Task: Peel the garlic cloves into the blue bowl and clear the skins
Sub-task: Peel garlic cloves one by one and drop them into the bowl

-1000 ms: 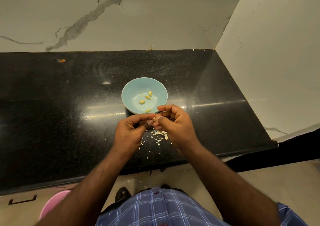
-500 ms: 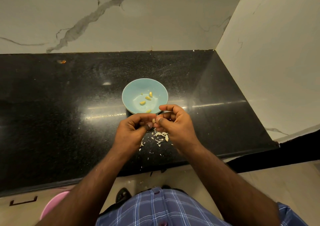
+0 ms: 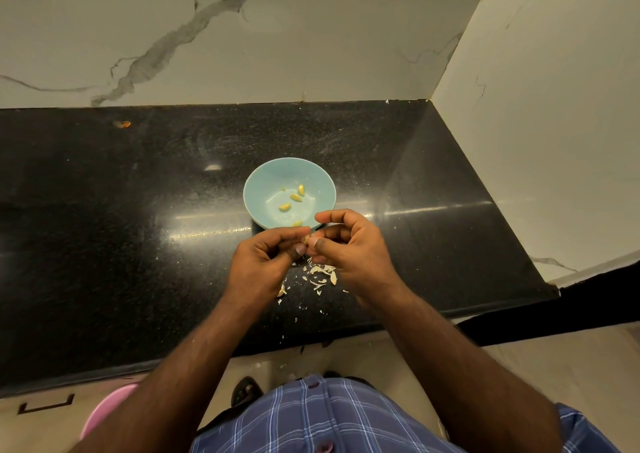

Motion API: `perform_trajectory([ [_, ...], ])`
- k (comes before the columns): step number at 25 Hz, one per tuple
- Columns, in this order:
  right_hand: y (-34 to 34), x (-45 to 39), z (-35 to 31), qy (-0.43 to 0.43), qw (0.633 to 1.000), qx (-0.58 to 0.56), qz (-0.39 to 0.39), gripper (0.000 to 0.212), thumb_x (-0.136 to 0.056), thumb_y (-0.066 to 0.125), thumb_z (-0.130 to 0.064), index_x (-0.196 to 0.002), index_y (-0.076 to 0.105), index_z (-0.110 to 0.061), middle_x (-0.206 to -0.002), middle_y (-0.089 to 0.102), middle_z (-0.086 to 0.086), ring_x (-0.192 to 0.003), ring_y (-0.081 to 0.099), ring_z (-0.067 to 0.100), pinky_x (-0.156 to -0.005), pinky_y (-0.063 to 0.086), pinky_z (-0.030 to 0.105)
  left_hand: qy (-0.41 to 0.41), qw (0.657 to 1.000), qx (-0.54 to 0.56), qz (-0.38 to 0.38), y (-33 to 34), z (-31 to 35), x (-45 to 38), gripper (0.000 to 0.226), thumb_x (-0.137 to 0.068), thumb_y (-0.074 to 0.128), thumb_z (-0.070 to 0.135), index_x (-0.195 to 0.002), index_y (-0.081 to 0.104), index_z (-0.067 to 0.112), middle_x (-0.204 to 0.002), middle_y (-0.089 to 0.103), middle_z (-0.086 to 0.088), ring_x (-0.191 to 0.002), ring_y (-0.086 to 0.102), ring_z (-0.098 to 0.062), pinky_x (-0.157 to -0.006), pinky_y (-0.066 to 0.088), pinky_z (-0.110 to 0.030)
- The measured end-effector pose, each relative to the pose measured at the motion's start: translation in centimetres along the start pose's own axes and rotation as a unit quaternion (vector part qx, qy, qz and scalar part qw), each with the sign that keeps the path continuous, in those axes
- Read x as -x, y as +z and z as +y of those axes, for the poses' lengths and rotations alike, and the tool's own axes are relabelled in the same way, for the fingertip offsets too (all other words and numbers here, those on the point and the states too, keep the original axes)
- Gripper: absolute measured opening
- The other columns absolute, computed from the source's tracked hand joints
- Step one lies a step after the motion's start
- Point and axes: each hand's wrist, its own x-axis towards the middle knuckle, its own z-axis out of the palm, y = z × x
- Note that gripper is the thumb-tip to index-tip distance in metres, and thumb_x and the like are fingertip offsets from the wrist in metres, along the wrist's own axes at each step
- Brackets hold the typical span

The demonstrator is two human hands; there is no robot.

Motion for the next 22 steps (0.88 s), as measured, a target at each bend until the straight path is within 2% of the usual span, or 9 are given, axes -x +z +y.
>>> perform_trajectory([
  [3, -0.1, -0.2, 0.2, -0.006, 1.000, 0.010, -0.005, 0.033, -0.088, 0.071, 0.004, -0.118, 0.064, -0.010, -0.087, 0.074, 0.008, -0.083, 0.073, 0.022, -0.074, 0.060, 0.034, -0.010, 1.000, 0.005, -0.006, 0.0, 0.1, -0.1, 0.033, -0.085, 0.071, -0.009, -0.103, 0.075, 0.018, -0.097, 0.080, 0.003, -0.099, 0.075, -0.015, -0.085, 0.060, -0.024],
  [8, 0.0, -0.5, 0.4, -0.009, 0.999, 0.036, 0.019, 0.031, -0.088, 0.069, 0.003, -0.114, 0.064, -0.013, -0.087, 0.073, 0.010, -0.077, 0.070, 0.019, -0.072, 0.060, 0.032, -0.008, 1.000, 0.019, 0.005, 0.4, 0.3, 0.0, 0.029, -0.085, 0.071, -0.010, -0.101, 0.075, 0.014, -0.094, 0.080, 0.001, -0.095, 0.076, -0.016, -0.084, 0.060, -0.025],
  [11, -0.2, -0.6, 1.0, -0.002, 0.997, 0.077, 0.030, 0.027, -0.087, 0.067, 0.001, -0.109, 0.065, -0.015, -0.090, 0.072, 0.016, -0.078, 0.069, 0.020, -0.076, 0.062, 0.042, -0.019, 0.998, 0.046, 0.025, 0.5, 0.4, -0.3, 0.027, -0.085, 0.071, -0.010, -0.101, 0.075, 0.011, -0.095, 0.080, -0.002, -0.094, 0.076, -0.016, -0.084, 0.061, -0.027],
  [13, -0.8, -0.7, 1.5, 0.005, 0.991, 0.131, 0.032, 0.021, -0.090, 0.067, -0.003, -0.105, 0.069, -0.016, -0.087, 0.073, 0.013, -0.078, 0.070, 0.022, -0.080, 0.062, 0.049, -0.034, 0.996, 0.079, 0.035, 0.4, 0.5, -0.4, 0.025, -0.087, 0.069, -0.007, -0.106, 0.074, 0.008, -0.098, 0.079, -0.007, -0.095, 0.075, -0.019, -0.079, 0.060, -0.024],
  [15, -1.4, -0.6, 1.8, 0.009, 0.980, 0.197, 0.029, 0.016, -0.094, 0.067, -0.010, -0.103, 0.073, -0.020, -0.085, 0.074, 0.001, -0.081, 0.071, 0.017, -0.083, 0.062, 0.044, -0.065, 0.991, 0.114, 0.033, 0.2, 0.5, -0.4, 0.024, -0.090, 0.066, -0.002, -0.111, 0.073, 0.007, -0.100, 0.078, -0.011, -0.092, 0.075, -0.020, -0.076, 0.060, -0.024],
  [17, -1.9, -0.6, 1.8, -0.002, 0.966, 0.259, 0.027, 0.013, -0.096, 0.066, -0.015, -0.101, 0.075, -0.023, -0.087, 0.073, -0.008, -0.084, 0.069, 0.008, -0.084, 0.059, 0.033, -0.101, 0.985, 0.137, 0.030, 0.1, 0.5, -0.3, 0.024, -0.092, 0.064, 0.001, -0.113, 0.073, 0.008, -0.099, 0.077, -0.011, -0.087, 0.073, -0.018, -0.075, 0.061, -0.023],
  [19, -2.3, -0.5, 1.7, -0.024, 0.952, 0.305, 0.027, 0.013, -0.095, 0.068, -0.015, -0.101, 0.076, -0.023, -0.092, 0.073, -0.010, -0.088, 0.067, 0.003, -0.083, 0.056, 0.025, -0.135, 0.978, 0.155, 0.029, 0.2, 0.4, -0.4, 0.024, -0.094, 0.062, 0.000, -0.113, 0.073, 0.008, -0.097, 0.076, -0.011, -0.084, 0.071, -0.015, -0.073, 0.060, -0.021],
  [22, -2.8, -0.4, 1.7, -0.047, 0.941, 0.334, 0.024, 0.011, -0.087, 0.078, -0.016, -0.096, 0.079, -0.022, -0.089, 0.073, -0.010, -0.084, 0.069, 0.003, -0.079, 0.057, 0.022, -0.158, 0.975, 0.155, 0.024, 0.1, 0.6, -0.5, 0.022, -0.095, 0.061, 0.001, -0.114, 0.071, 0.006, -0.095, 0.076, -0.010, -0.080, 0.068, -0.012, -0.071, 0.058, -0.019],
])
